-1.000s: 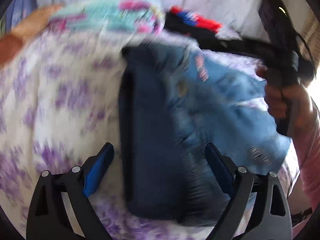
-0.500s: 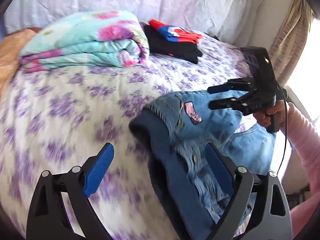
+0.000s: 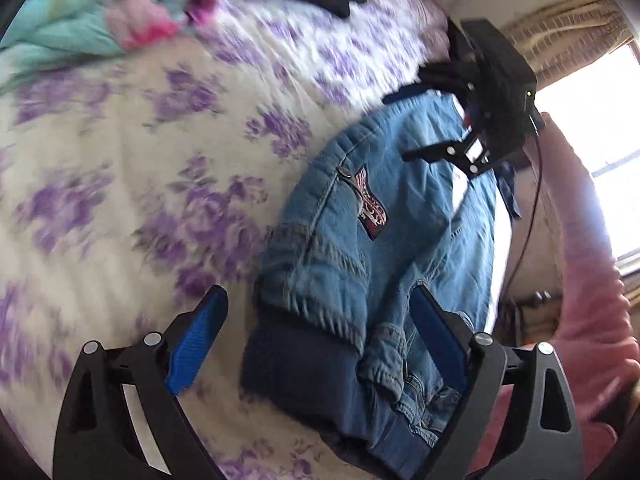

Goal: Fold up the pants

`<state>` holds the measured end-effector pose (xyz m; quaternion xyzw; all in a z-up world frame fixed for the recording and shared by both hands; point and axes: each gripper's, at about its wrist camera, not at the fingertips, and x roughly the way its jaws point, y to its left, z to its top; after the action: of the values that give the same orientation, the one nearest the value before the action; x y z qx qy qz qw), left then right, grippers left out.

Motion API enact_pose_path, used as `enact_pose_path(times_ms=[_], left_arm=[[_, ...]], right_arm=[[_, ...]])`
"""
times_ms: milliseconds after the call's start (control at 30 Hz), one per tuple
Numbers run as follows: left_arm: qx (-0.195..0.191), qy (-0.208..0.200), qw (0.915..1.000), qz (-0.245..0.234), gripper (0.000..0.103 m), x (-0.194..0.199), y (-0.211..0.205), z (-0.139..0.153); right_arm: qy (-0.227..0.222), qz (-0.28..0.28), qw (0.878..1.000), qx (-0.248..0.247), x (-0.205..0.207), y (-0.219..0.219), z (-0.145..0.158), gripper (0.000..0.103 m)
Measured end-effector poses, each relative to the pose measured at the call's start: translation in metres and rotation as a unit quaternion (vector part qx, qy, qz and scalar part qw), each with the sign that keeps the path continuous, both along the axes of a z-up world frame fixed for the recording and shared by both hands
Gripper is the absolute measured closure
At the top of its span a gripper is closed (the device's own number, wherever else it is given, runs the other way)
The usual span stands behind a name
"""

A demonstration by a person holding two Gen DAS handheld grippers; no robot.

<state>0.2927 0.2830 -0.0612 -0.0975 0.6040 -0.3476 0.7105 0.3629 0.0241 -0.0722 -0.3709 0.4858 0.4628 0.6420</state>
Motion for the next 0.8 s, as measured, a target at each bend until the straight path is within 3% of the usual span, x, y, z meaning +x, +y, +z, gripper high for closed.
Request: enact_pose_path(times_ms=[100, 233, 300, 333, 367, 433, 467, 500, 600, 667, 800], left_arm=[[0.008, 0.018, 0.9985, -0.052, 0.014, 0.018, -0.013, -0.008], [0.002, 0.032, 0.9958, -0.086, 0.018, 0.035, -0.024, -0.010], [-0.007, 0.042, 0.9948, -0.092, 0.029, 0.043, -0.029, -0.012], [-0.004, 0.045, 0.9945, -0.094, 0.038, 0.046, -0.032, -0.013], [0.001, 0.042, 0.9946, -0.095, 0.055, 0.049, -0.035, -0.015], [0.006, 0.044, 0.9945, -0.095, 0.074, 0.049, -0.035, -0.016], [0.000, 0.046, 0.9947, -0.091, 0.076, 0.048, -0.034, -0.017], [-0.001, 0.042, 0.9951, -0.089, 0.077, 0.049, -0.034, -0.016], [0.008, 0.008, 0.9963, -0.086, 0.081, 0.036, -0.037, -0.007], [0.026, -0.038, 0.9950, -0.089, 0.083, 0.021, -0.044, 0.011], [0.063, -0.123, 0.9851, -0.103, 0.083, -0.015, -0.060, 0.050]], right_arm=[[0.018, 0.019, 0.999, -0.023, 0.012, -0.001, -0.012, 0.030], [0.046, 0.041, 0.997, -0.035, 0.026, -0.005, -0.025, 0.031], [0.064, 0.038, 0.997, -0.031, 0.033, -0.005, -0.030, 0.031], [0.065, 0.036, 0.997, -0.027, 0.033, -0.006, -0.030, 0.032], [0.064, 0.037, 0.997, -0.024, 0.032, -0.007, -0.030, 0.034], [0.078, 0.038, 0.996, -0.016, 0.029, -0.012, -0.024, 0.062], [0.078, 0.036, 0.996, -0.019, 0.029, -0.013, -0.020, 0.080], [0.072, 0.032, 0.997, -0.021, 0.026, -0.017, -0.016, 0.091], [0.041, 0.023, 0.999, -0.012, 0.008, -0.027, 0.001, 0.095], [0.006, 0.022, 1.000, -0.002, -0.011, -0.035, 0.019, 0.095], [-0.057, 0.013, 0.998, 0.028, -0.067, -0.060, 0.064, 0.096]])
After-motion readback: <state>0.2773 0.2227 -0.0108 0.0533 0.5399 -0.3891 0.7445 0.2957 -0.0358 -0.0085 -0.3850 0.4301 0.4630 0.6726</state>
